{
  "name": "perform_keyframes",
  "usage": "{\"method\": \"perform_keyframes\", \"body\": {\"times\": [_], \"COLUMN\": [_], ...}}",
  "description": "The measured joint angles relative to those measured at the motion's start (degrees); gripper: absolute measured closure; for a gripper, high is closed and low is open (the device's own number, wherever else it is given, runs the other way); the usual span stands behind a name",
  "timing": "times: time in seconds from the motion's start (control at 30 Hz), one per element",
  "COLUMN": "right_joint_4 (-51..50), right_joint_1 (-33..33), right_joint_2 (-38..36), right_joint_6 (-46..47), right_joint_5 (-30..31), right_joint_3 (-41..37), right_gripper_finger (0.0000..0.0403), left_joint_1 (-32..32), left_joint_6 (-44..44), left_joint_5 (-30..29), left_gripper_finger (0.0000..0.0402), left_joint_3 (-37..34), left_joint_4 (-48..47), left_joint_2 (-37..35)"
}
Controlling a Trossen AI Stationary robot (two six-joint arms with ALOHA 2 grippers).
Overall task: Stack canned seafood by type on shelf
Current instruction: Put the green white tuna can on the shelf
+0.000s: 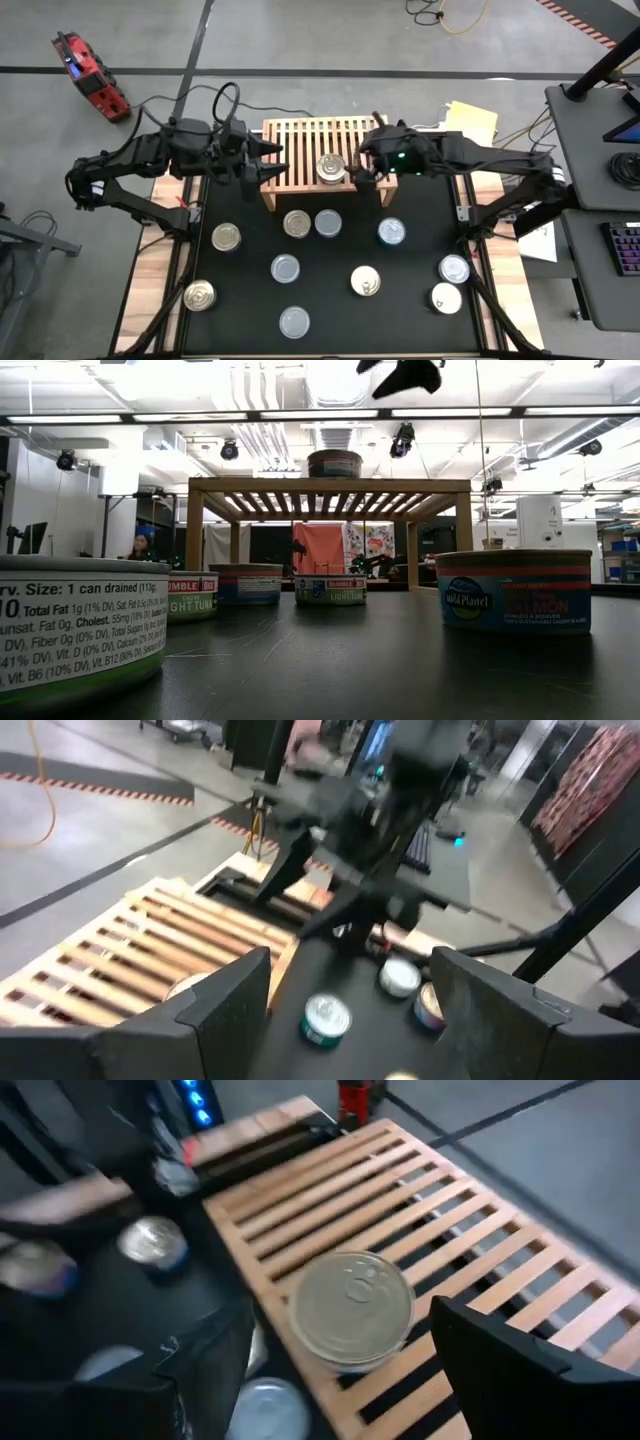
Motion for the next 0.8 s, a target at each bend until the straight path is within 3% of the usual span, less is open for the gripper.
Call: {"method": "perform_keyframes", "body": {"times": [0.23,0.4,0.67,0.8], "right_joint_4": [-0.27,-1.53,-12.02,-15.00], "right_joint_1": [3.31,8.16,15.65,17.53], "right_joint_2": [-2.67,-2.46,-2.17,-2.59], "right_joint_6": [9.30,15.53,25.83,26.25], "right_joint_5": [-5.71,-13.41,-14.51,-13.33], "right_joint_3": [-0.05,-0.10,-0.54,-1.03], "right_gripper_finger": [0.0154,0.0182,0.0230,0.0272], "left_joint_1": [0.00,0.00,0.00,0.00], "left_joint_6": [-3.20,-4.06,-0.54,0.87], "left_joint_5": [0.40,1.67,2.16,3.37], "left_gripper_finger": [0.0141,0.0141,0.0141,0.0141], "left_joint_3": [0.00,0.00,-0.07,-0.07], "left_joint_4": [-9.43,-12.23,-11.94,-11.37], "left_joint_2": [0.00,0.00,0.58,1.97]}}
